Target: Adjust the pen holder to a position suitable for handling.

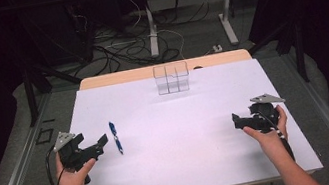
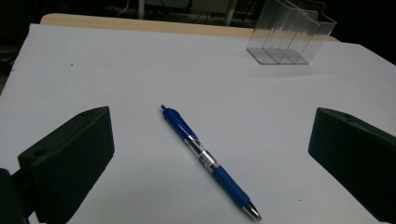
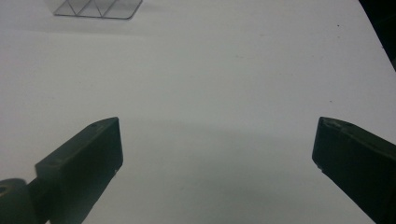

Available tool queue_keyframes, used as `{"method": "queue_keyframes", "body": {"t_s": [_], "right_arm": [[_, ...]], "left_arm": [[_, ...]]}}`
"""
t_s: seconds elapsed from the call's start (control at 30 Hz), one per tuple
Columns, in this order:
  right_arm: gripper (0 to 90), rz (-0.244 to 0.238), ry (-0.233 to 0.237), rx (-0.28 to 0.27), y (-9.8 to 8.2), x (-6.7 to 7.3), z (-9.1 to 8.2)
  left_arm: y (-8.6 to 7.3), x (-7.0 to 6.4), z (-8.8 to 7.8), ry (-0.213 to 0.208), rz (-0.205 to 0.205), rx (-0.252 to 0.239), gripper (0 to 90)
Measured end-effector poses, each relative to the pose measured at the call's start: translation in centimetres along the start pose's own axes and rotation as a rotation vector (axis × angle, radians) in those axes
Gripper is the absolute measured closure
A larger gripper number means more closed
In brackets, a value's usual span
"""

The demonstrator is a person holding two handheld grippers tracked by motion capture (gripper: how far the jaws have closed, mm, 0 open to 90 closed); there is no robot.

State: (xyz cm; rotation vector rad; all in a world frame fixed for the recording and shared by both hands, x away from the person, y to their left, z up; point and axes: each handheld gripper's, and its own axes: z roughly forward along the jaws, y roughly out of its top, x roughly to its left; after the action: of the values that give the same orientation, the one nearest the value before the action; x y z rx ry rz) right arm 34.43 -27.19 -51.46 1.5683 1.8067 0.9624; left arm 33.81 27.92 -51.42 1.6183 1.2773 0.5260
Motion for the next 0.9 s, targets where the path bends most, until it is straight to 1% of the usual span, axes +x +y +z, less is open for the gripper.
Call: {"method": "queue_keyframes", "body": {"t_s": [0.07, 0.1, 0.2, 0.27, 0.3, 0.4, 0.47, 0.5, 0.57, 0.6, 0.63, 0.7, 0.77, 0.83, 0.9], "right_arm": [[5.7, -0.02, 0.011, 0.009, 0.0, 0.3, 0.1], [6.9, -0.045, 0.012, 0.006, -0.1, 0.4, 0.0], [7.2, -0.087, 0.008, 0.005, 0.1, 0.7, 0.0], [7.2, -0.091, 0.013, 0.001, 0.3, 1.0, 0.0], [7.1, -0.087, 0.019, 0.007, 0.3, 1.1, 0.0], [5.1, -0.104, 0.041, 0.011, 0.8, 1.6, 0.2], [1.7, -0.13, 0.05, 0.017, 1.2, 2.0, 0.2], [1.7, -0.146, 0.054, 0.016, 1.5, 2.2, 0.3], [1.7, -0.154, 0.051, 0.01, 1.9, 2.8, 0.4], [2.1, -0.168, 0.055, 0.007, 2.2, 3.0, 0.5], [3.2, -0.182, 0.055, 0.0, 2.4, 3.2, 0.6], [5.2, -0.202, 0.059, 0.005, 2.9, 3.8, 0.9], [9.1, -0.225, 0.059, 0.004, 3.4, 4.2, 1.1], [13.4, -0.231, 0.067, 0.005, 3.9, 4.5, 1.4], [14.9, -0.242, 0.072, 0.005, 4.5, 4.8, 1.6]], "left_arm": [[-0.1, -0.1, 0.0, 0.004, 0.002, 0.005, 0.1], [-0.1, -0.1, -0.1, 0.006, 0.013, 0.009, 0.1], [-0.2, -0.2, -0.2, 0.017, 0.014, 0.004, 0.1], [-0.3, -0.2, -0.4, 0.02, 0.004, -0.005, 0.1], [-0.3, -0.1, -0.5, 0.018, 0.009, 0.002, 0.1], [-0.3, 0.0, -0.6, 0.024, 0.012, -0.003, 0.1], [-0.3, 0.0, -0.7, 0.026, 0.02, -0.001, 0.1], [-0.3, 0.1, -0.7, 0.027, 0.023, -0.002, 0.1], [-0.3, 0.2, -0.7, 0.032, 0.025, -0.009, 0.1], [-0.3, 0.2, -0.7, 0.033, 0.02, -0.007, 0.1], [-0.3, 0.3, -0.7, 0.033, 0.019, -0.007, 0.1], [-0.3, 0.3, -0.6, 0.036, 0.016, -0.01, 0.1], [-0.3, 0.4, -0.6, 0.038, 0.015, -0.011, 0.1], [-0.3, 0.4, -0.7, 0.038, 0.014, -0.013, 0.1], [-0.3, 0.3, -0.7, 0.039, 0.014, -0.01, 0.1]]}}
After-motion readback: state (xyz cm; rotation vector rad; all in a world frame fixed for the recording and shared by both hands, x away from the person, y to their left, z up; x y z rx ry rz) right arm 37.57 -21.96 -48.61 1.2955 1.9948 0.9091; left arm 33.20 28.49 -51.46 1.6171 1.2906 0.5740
